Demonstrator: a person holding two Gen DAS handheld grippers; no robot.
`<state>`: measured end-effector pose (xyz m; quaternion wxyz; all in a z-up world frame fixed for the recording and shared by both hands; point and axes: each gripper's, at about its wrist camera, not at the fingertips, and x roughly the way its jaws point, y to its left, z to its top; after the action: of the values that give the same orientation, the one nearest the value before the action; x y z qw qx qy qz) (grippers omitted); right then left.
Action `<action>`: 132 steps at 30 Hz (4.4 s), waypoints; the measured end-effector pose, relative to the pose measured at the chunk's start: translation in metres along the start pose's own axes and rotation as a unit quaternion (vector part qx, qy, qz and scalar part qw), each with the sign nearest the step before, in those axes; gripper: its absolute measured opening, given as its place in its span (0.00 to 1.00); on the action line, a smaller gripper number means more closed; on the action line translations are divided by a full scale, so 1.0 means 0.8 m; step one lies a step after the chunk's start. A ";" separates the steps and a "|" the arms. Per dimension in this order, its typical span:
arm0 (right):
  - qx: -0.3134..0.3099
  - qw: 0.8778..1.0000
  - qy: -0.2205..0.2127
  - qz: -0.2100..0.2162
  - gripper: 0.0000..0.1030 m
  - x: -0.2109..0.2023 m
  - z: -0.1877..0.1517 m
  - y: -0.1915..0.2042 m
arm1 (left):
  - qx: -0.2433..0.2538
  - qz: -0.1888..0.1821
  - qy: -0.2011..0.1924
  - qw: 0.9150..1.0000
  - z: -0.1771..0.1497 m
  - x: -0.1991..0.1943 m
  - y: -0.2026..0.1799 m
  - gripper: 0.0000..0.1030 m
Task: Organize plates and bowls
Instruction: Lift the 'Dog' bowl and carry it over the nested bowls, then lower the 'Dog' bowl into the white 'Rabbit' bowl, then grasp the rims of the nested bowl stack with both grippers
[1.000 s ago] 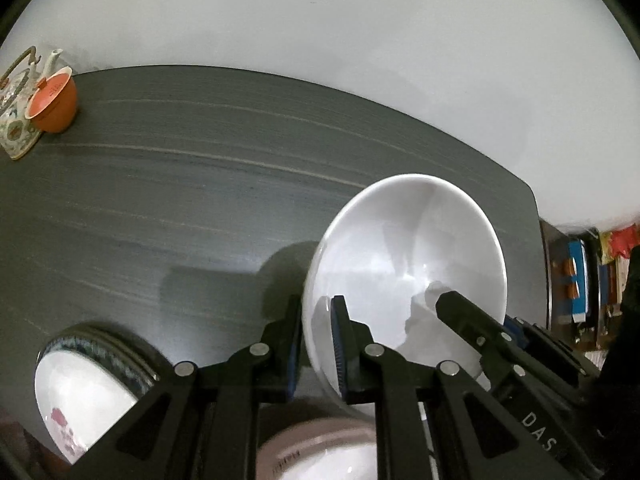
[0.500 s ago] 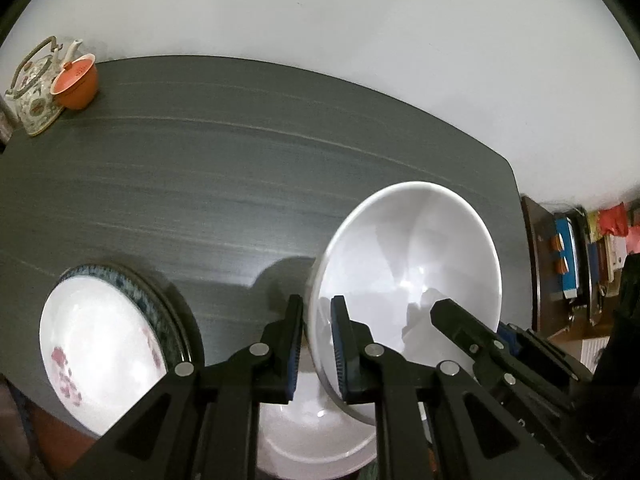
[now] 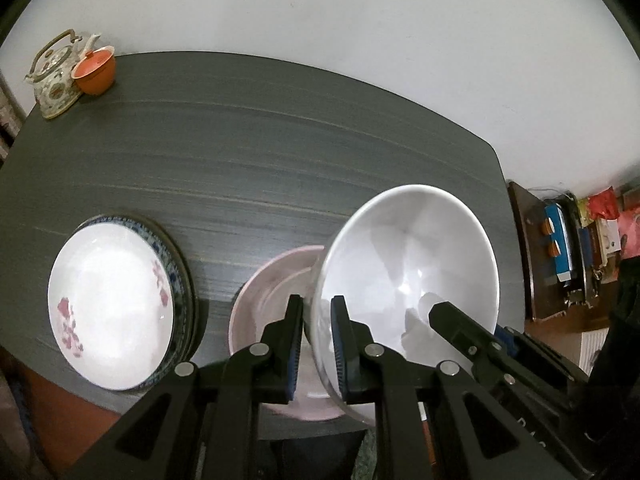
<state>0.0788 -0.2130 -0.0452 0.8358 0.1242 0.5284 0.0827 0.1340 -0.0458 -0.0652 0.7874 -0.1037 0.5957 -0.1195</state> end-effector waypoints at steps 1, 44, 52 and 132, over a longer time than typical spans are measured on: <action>0.002 1.000 0.000 0.001 0.17 -0.002 -0.004 0.000 | 0.000 0.001 -0.001 1.000 -0.004 -0.002 0.001 0.14; 0.015 0.998 0.065 -0.006 0.20 0.057 -0.049 -0.016 | -0.028 0.037 0.058 0.997 -0.037 0.054 0.027 0.14; 0.020 0.997 0.069 -0.002 0.20 0.060 -0.050 -0.018 | -0.024 0.046 0.055 0.997 -0.037 0.055 0.026 0.14; 0.084 0.990 0.100 -0.044 0.34 0.087 -0.057 -0.069 | -0.114 -0.005 0.093 0.989 -0.033 0.072 0.106 0.19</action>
<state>0.0675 -0.2413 -0.1405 0.7681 0.1612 0.6195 0.0134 0.1292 0.0164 -0.1510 0.7111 -0.1844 0.6754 -0.0640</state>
